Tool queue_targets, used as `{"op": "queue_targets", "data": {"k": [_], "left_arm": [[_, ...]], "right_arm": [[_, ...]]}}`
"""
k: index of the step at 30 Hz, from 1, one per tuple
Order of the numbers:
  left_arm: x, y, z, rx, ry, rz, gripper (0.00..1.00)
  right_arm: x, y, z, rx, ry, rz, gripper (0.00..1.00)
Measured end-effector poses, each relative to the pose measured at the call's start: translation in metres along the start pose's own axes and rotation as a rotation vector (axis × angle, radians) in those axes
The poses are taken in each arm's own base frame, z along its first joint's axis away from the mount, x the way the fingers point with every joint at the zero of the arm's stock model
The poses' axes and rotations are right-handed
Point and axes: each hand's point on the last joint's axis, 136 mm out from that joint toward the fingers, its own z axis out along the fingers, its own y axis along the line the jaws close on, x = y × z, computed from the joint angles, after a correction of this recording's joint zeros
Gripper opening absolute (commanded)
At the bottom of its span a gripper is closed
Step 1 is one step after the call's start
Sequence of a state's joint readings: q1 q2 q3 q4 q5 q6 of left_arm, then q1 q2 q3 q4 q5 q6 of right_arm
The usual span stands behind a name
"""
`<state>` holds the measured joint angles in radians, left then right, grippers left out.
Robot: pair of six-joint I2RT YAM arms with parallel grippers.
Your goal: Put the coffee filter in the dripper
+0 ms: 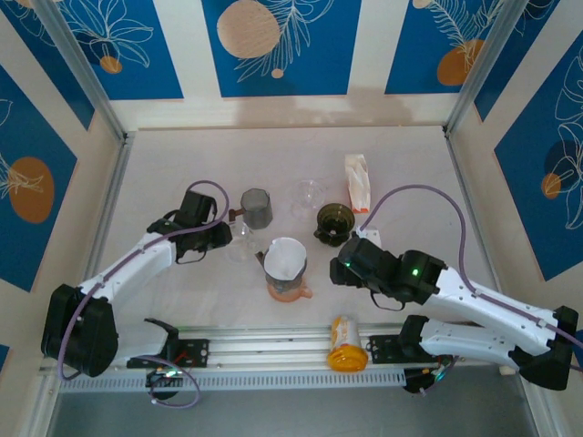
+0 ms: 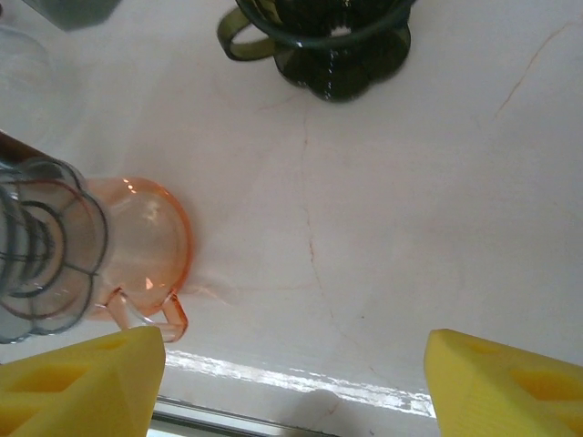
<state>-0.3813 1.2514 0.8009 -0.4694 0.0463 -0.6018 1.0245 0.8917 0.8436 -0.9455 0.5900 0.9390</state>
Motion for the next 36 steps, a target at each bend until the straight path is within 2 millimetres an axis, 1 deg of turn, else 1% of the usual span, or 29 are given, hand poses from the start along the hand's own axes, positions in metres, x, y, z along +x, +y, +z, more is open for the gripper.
{"op": "queue_targets", "data": {"k": [4,8,12,15,19,22,25,28,33,36], "left_arm": [[0.002,0.002,-0.002,-0.008,0.005,0.008,0.10],[0.007,0.003,-0.003,-0.009,0.025,0.005,0.00],[0.011,0.004,-0.007,-0.008,0.041,0.004,0.00],[0.018,0.007,-0.014,-0.016,0.054,0.003,0.00],[0.025,0.009,-0.033,0.000,0.043,0.005,0.00],[0.029,0.008,-0.051,0.026,0.016,0.010,0.00],[0.032,0.008,-0.067,0.046,-0.015,0.020,0.00],[0.035,0.008,-0.078,0.062,-0.030,0.030,0.00],[0.042,0.011,-0.087,0.066,-0.029,0.034,0.00],[0.045,0.013,-0.090,0.067,-0.028,0.033,0.00]], "right_arm": [[0.009,-0.005,0.010,0.005,0.038,0.022,0.76],[0.014,-0.004,0.020,-0.018,0.069,0.034,0.74],[0.019,0.002,0.032,-0.077,0.094,0.021,0.72],[0.027,0.011,0.044,-0.136,0.119,-0.002,0.69],[0.036,0.023,0.058,-0.202,0.152,-0.039,0.64],[0.040,0.031,0.064,-0.241,0.166,-0.062,0.64],[0.042,0.038,0.067,-0.280,0.172,-0.078,0.64],[0.046,0.042,0.067,-0.315,0.177,-0.093,0.63],[0.056,0.046,0.069,-0.368,0.190,-0.115,0.57],[0.060,0.049,0.071,-0.383,0.205,-0.128,0.57]]}}
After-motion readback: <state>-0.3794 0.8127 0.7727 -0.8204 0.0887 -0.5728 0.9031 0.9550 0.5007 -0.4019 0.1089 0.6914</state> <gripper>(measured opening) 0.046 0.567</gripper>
